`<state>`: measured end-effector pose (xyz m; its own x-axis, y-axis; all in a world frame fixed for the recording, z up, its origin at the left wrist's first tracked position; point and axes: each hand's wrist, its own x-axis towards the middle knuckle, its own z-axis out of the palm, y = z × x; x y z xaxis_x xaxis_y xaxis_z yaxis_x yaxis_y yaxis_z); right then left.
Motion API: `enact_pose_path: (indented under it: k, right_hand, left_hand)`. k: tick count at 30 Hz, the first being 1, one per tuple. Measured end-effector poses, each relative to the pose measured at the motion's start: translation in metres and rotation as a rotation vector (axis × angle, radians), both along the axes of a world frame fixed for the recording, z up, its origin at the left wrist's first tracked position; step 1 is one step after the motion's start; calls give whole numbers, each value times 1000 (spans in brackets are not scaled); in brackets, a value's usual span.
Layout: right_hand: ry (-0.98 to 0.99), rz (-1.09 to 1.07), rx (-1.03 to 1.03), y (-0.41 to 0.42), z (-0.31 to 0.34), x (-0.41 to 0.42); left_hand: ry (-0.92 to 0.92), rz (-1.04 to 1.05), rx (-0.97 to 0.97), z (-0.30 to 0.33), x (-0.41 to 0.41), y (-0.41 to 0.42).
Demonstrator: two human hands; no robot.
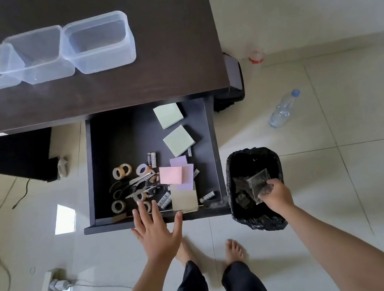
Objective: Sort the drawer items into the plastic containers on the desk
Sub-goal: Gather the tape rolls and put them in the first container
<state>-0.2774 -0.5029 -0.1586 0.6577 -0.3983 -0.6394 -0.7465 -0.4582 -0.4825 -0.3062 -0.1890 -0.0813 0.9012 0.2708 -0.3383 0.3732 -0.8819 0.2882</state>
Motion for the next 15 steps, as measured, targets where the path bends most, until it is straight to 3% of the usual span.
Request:
enact_pose_path:
  k: [8,15]
  right_hand:
    - [54,83,6,-2,-8,14]
    - [-234,71,102,29,44,21]
  left_hand:
    - [0,-15,49,-9,-3,1]
    - [85,-22,26,1,-1,1]
